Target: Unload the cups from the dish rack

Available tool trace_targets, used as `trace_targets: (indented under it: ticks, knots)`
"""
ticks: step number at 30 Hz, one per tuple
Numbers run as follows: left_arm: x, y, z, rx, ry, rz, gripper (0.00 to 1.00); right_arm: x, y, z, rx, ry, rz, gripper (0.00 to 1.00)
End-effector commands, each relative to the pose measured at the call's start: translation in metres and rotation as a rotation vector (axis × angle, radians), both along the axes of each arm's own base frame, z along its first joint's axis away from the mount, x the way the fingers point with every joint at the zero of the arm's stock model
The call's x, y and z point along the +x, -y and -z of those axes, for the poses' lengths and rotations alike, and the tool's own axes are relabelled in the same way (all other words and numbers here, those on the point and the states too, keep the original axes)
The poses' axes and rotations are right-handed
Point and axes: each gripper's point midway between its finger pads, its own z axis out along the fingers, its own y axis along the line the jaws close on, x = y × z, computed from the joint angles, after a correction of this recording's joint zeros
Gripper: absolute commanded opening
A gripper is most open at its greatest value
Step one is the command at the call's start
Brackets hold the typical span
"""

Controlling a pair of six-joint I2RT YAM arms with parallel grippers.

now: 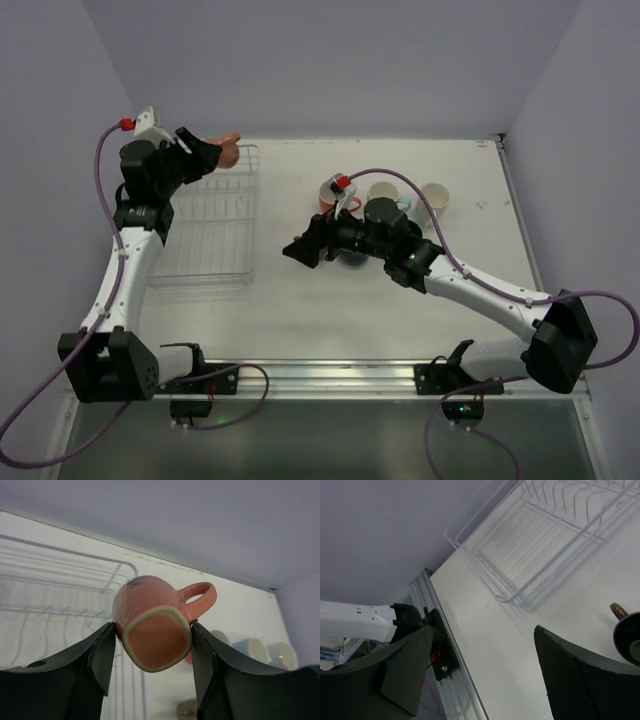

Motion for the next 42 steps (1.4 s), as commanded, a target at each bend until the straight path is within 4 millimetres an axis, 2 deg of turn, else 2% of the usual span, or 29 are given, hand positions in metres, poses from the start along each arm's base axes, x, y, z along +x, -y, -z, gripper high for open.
trace_targets:
  ticks: [1,2,6,7,8,10,12,17,23,31,38,42]
  knots:
    - [-0.04,0.048,-0.05,-0.2,0.142,0.206,0.0,0.003,-0.013,-0.061,0.151,0.131,-0.049,0.84]
    - [-0.06,0.059,-0.055,-0.231,0.177,0.272,0.0,0.005,-0.015,-0.075,0.183,0.175,-0.052,0.84]
    - [-0.104,0.082,-0.07,-0.402,0.202,0.377,0.0,0.012,-0.015,-0.1,0.229,0.25,-0.085,0.84]
    - [-0.12,0.086,-0.08,-0.418,0.23,0.403,0.0,0.014,-0.013,-0.104,0.24,0.262,-0.093,0.83]
    - [-0.127,0.089,-0.076,-0.439,0.22,0.412,0.0,0.017,-0.013,-0.108,0.252,0.271,-0.093,0.83]
    - [-0.147,0.094,-0.087,-0.482,0.244,0.445,0.0,0.021,-0.011,-0.113,0.258,0.279,-0.096,0.83]
    - [-0.161,0.104,-0.086,-0.526,0.228,0.488,0.0,0.02,-0.012,-0.113,0.26,0.281,-0.113,0.83]
    - [-0.195,0.111,-0.092,-0.574,0.248,0.548,0.01,0.019,-0.012,-0.124,0.278,0.295,-0.127,0.84]
    - [-0.215,0.114,-0.083,-0.612,0.233,0.571,0.01,0.001,-0.019,-0.141,0.327,0.313,-0.245,0.84]
    - [-0.22,0.118,-0.085,-0.622,0.228,0.598,0.02,-0.006,-0.026,-0.141,0.356,0.284,-0.318,0.78]
    - [-0.222,0.127,-0.072,-0.655,0.195,0.642,0.04,-0.013,-0.037,-0.149,0.427,0.247,-0.41,0.69]
    - [-0.224,0.134,-0.068,-0.665,0.183,0.665,0.04,-0.009,-0.041,-0.146,0.437,0.228,-0.407,0.6]
